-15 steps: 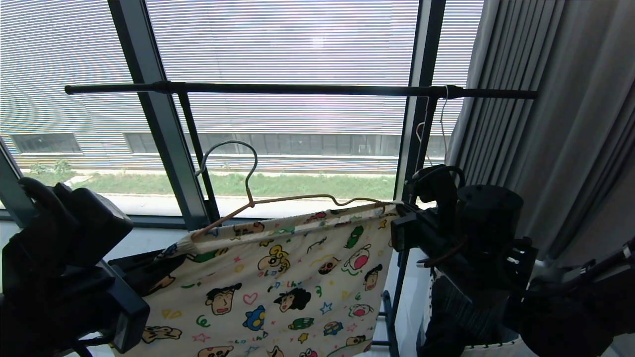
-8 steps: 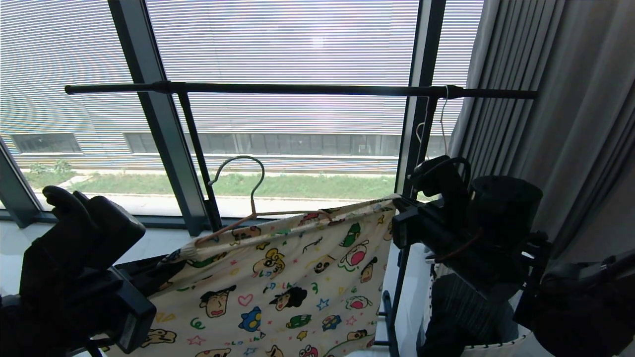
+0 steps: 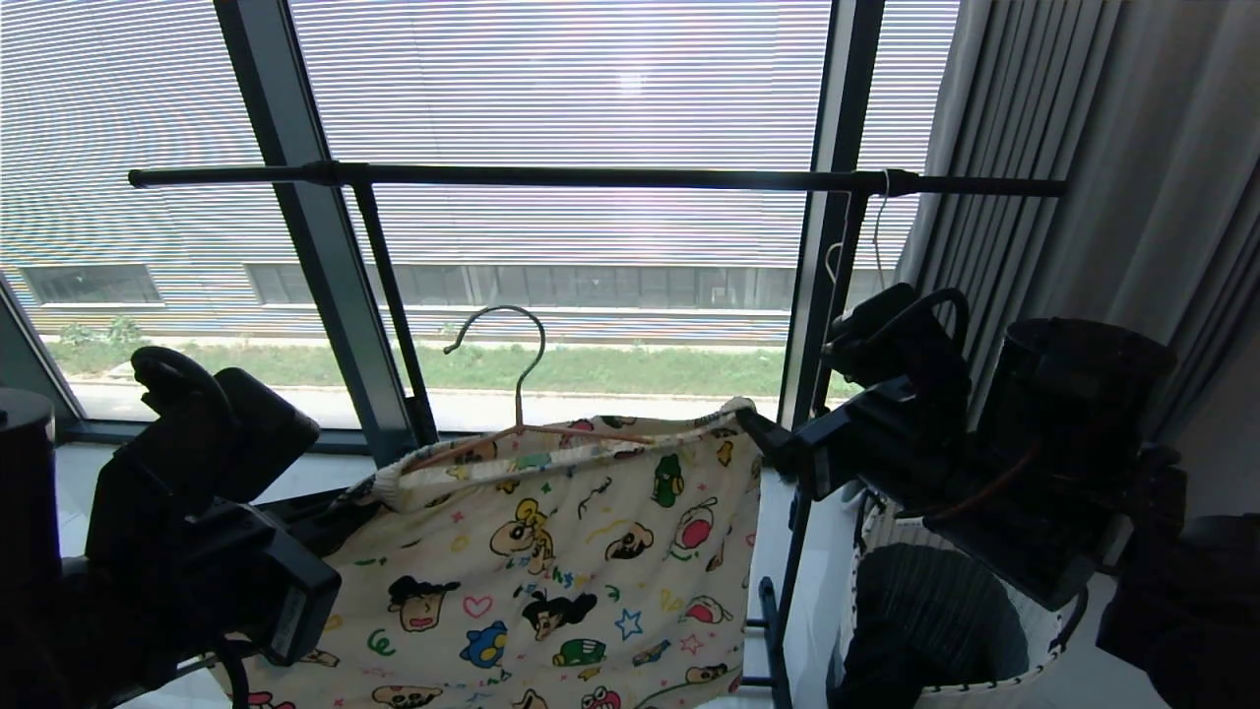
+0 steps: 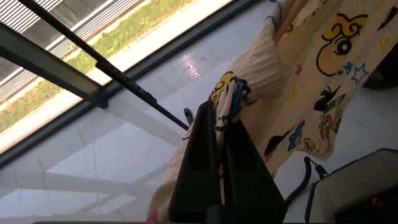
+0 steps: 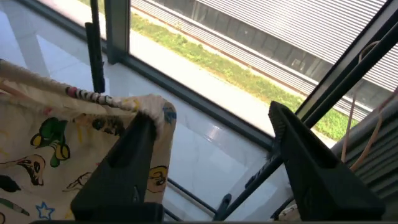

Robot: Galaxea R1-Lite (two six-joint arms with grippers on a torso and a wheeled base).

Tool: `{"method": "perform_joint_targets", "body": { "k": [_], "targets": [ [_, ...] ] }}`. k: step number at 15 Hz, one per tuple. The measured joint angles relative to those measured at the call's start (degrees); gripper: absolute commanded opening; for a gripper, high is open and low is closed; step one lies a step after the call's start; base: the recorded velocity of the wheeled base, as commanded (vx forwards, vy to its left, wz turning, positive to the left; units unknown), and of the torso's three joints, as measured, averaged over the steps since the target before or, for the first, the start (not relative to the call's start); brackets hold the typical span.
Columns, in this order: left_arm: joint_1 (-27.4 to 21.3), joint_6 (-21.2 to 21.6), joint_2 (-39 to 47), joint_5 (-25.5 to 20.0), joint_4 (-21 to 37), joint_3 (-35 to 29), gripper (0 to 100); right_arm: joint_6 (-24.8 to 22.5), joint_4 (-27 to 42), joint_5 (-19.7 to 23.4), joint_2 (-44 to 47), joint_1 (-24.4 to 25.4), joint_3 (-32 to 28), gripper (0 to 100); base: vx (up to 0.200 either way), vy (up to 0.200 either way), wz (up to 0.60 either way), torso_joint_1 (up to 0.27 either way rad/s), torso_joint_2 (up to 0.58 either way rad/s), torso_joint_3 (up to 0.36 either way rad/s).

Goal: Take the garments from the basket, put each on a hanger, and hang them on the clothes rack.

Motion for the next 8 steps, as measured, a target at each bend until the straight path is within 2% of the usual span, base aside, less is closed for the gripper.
{"method": "perform_joint_targets", "body": {
  "k": [3,5,7,8],
  "targets": [
    [-0.9,-0.7,0.0,-0.3,-3.5,0.1,0,-2.9,0.0,3.6,-1.0,0.1,0.0,100,0.000,0.000,0.00,0.000,0.00,0.000],
    [-1.4,-0.7,-0.3,-0.4,-3.6,0.2,0,-3.5,0.4,5.1,-1.6,0.1,0.0,100,0.000,0.000,0.00,0.000,0.00,0.000],
    [-1.7,-0.7,-0.3,-0.4,-3.7,0.3,0,-3.4,5.1,8.1,-3.3,-0.1,0.0,100,0.000,0.000,0.00,0.000,0.00,0.000],
    [-1.8,-0.7,-0.3,-0.4,-3.6,0.4,0,-3.3,8.7,11.1,-5.0,-0.4,0.0,100,0.000,0.000,0.00,0.000,0.00,0.000]
  ]
}}
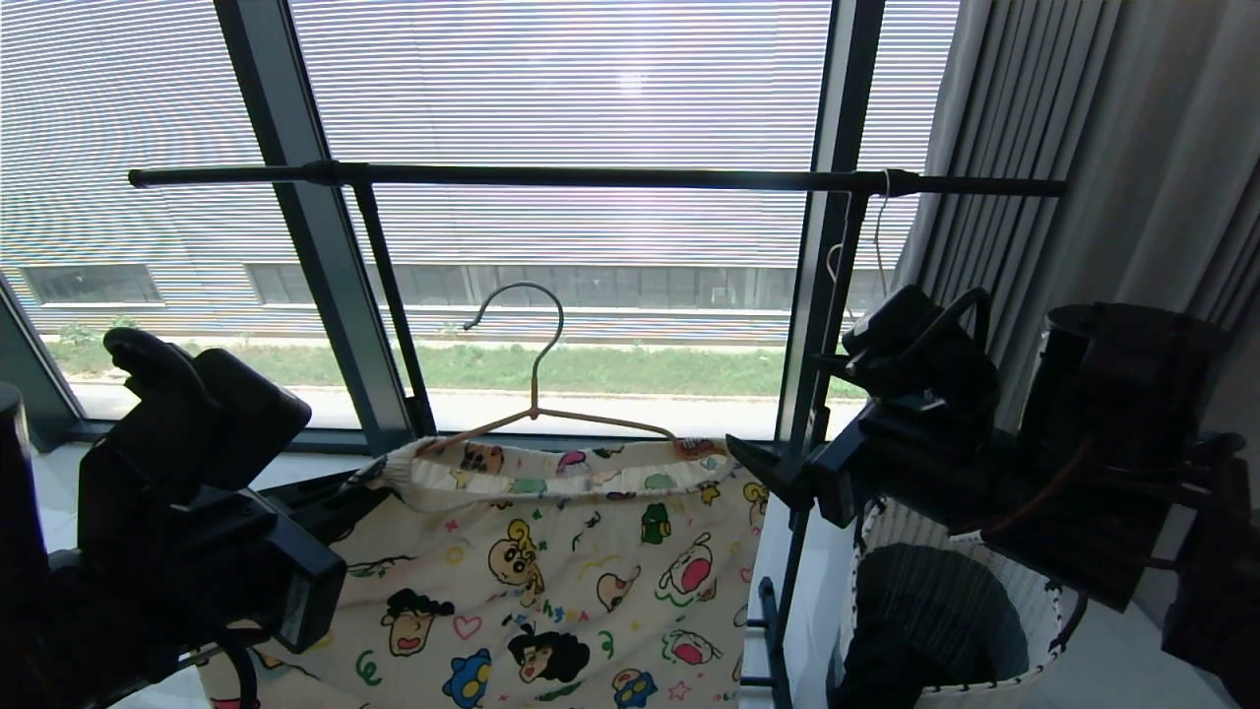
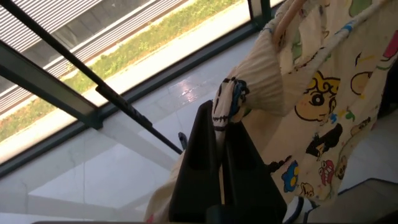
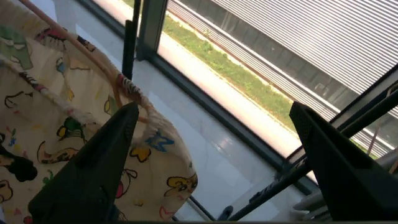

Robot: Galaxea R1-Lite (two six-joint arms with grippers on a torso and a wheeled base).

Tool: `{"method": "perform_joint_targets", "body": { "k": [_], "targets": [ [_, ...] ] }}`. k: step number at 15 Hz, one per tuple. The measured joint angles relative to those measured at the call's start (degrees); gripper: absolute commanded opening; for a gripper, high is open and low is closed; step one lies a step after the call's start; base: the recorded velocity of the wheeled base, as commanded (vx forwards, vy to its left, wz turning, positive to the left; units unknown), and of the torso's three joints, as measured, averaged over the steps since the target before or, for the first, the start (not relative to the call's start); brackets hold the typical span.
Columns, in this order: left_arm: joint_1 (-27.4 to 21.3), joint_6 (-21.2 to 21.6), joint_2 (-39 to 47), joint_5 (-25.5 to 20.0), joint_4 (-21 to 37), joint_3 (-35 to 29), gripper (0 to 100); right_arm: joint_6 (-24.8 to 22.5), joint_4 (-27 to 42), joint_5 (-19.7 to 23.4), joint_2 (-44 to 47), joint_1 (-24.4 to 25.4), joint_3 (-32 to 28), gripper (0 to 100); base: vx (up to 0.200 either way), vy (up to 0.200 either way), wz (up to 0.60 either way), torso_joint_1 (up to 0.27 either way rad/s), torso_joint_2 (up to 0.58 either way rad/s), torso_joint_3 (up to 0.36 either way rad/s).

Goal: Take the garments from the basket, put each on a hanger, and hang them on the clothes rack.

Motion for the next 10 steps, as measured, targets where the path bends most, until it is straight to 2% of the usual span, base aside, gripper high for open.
{"method": "perform_joint_targets", "body": {
  "k": [3,7,10],
  "targets": [
    [-0.6,0.0,-0.1,0.0,0.0,0.2,0,0.1,11.0,9.3,-5.6,-0.9,-0.1,100,0.000,0.000,0.00,0.000,0.00,0.000],
    [-5.7,0.0,-0.4,-0.1,-0.1,0.3,0,-1.0,18.6,15.3,-8.8,-0.9,-2.2,100,0.000,0.000,0.00,0.000,0.00,0.000],
    [-11.1,0.2,-0.6,-0.1,-0.1,1.1,0,-6.6,32.2,24.8,-9.0,-0.3,-6.2,100,0.000,0.000,0.00,0.000,0.00,0.000]
  ]
}}
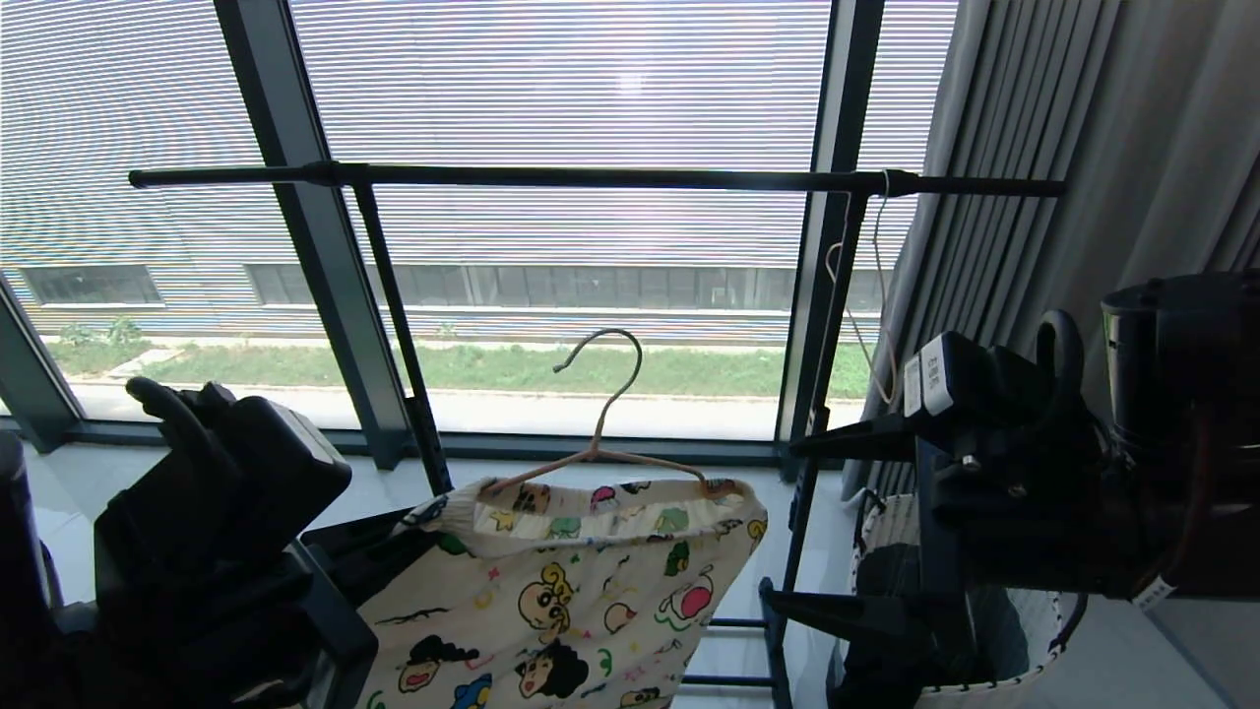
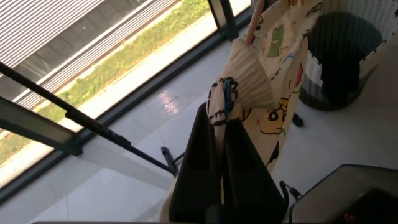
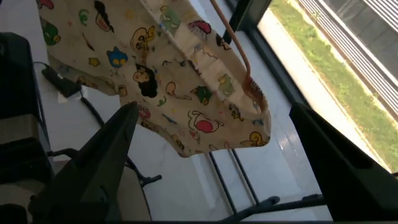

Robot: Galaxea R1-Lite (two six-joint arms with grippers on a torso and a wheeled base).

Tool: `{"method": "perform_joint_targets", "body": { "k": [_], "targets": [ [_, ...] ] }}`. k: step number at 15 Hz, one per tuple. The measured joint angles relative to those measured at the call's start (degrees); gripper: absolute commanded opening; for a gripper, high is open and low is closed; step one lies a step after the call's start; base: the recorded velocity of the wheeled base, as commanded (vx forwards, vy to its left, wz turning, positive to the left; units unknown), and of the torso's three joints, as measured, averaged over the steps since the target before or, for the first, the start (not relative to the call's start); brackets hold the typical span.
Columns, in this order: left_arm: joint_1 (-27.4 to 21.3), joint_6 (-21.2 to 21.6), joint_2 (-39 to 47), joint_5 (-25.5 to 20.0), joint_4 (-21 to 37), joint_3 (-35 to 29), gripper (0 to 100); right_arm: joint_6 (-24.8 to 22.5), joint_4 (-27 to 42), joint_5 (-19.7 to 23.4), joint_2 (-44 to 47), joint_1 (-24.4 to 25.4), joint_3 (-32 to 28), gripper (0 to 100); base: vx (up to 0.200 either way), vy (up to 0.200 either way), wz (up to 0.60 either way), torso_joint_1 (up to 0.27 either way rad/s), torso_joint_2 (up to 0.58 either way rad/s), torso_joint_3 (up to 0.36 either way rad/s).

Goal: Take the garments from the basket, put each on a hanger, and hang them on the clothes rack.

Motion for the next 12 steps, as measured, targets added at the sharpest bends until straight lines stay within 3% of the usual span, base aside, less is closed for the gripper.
{"method": "perform_joint_targets", "body": {
  "k": [2,4,7,12],
  "targets": [
    [-2.3,0.3,-0.7,0.0,0.0,0.5,0,-4.0,5.1,4.4,1.1,0.1,-2.7,100,0.000,0.000,0.00,0.000,0.00,0.000],
    [-4.3,0.7,-1.7,0.0,0.1,0.9,0,-6.0,6.5,5.9,3.5,0.2,-5.3,100,0.000,0.000,0.00,0.000,0.00,0.000],
    [-6.1,4.7,-3.4,0.0,0.1,1.1,0,-7.1,6.9,6.4,8.5,0.2,-9.2,100,0.000,0.000,0.00,0.000,0.00,0.000],
    [-6.9,5.4,-5.1,0.0,0.1,1.2,0,-7.1,7.9,6.5,14.5,-0.1,-11.6,100,0.000,0.000,0.00,0.000,0.00,0.000]
  ]
}}
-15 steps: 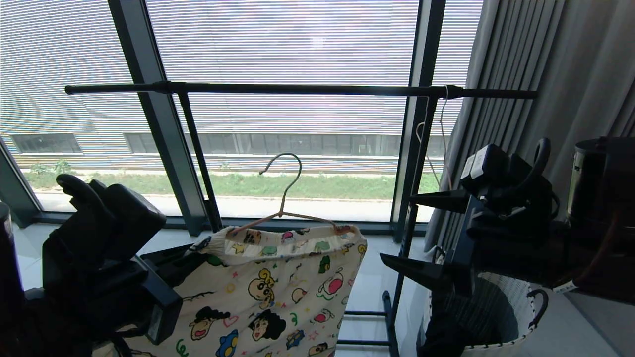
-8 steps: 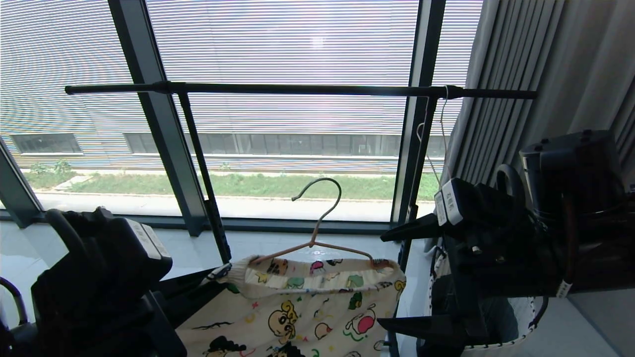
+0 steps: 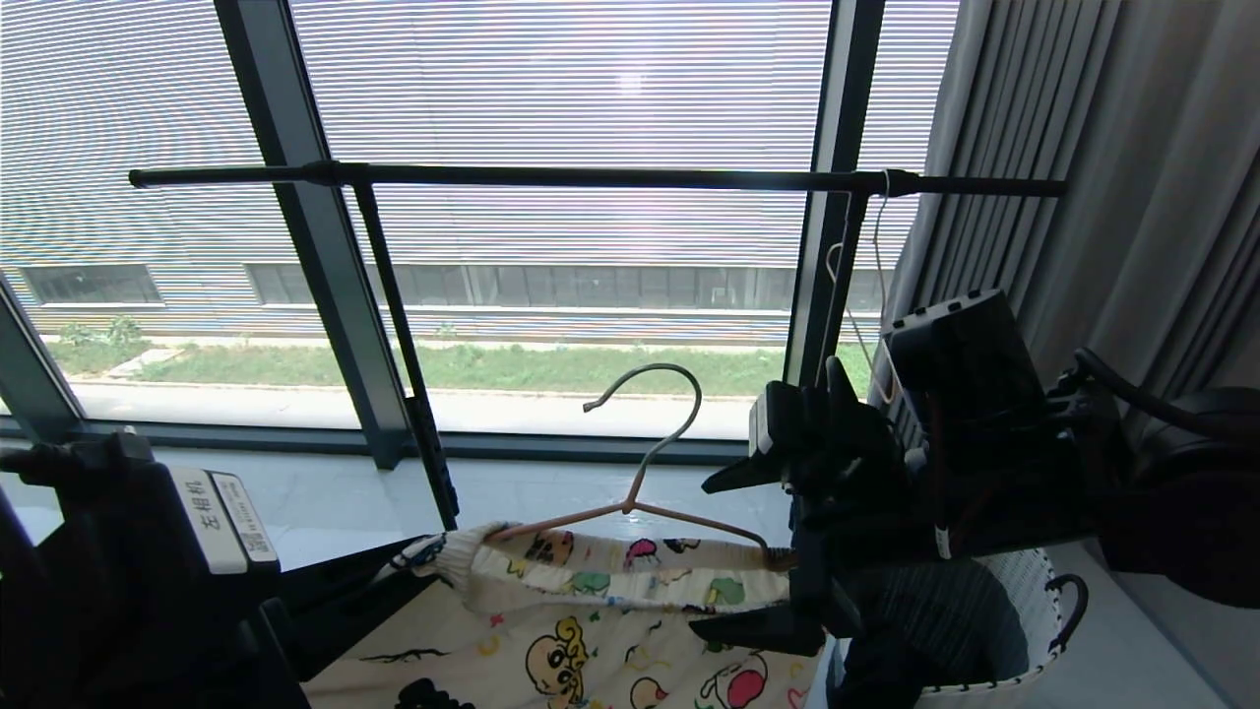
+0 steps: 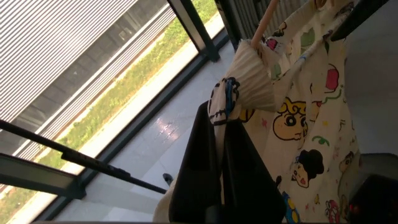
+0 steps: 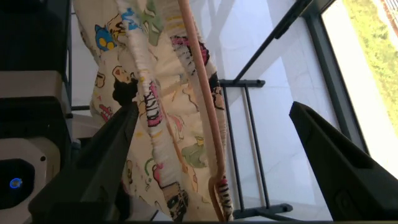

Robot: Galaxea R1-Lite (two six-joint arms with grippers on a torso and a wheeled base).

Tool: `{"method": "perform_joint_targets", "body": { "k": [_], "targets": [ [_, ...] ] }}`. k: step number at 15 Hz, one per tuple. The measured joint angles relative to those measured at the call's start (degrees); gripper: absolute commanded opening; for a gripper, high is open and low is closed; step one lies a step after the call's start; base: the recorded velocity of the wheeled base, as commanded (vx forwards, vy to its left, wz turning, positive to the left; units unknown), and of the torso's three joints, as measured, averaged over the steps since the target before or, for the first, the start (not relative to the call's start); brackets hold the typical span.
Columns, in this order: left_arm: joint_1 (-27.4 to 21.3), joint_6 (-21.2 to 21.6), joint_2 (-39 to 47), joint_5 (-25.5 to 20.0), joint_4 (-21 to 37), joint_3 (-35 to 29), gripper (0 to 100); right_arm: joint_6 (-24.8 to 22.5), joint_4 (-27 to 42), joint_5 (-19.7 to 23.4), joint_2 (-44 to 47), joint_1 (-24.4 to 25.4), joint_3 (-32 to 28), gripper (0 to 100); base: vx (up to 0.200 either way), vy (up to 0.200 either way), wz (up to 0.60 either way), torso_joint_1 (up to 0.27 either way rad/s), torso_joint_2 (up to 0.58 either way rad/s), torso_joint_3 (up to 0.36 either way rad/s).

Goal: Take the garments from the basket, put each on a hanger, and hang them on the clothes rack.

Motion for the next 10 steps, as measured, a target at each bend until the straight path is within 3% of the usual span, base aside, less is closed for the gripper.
{"method": "perform_joint_targets", "body": {
  "k": [7,10],
  "targets": [
    [-0.1,0.0,-1.3,0.1,0.0,0.6,0,0.1,0.1,0.0,1.0,-2.4,-0.9,100,0.000,0.000,0.00,0.000,0.00,0.000],
    [-0.1,0.0,-1.3,0.1,0.0,0.3,0,0.1,0.1,-0.3,0.9,-0.5,-0.7,100,0.000,0.000,0.00,0.000,0.00,0.000]
  ]
}}
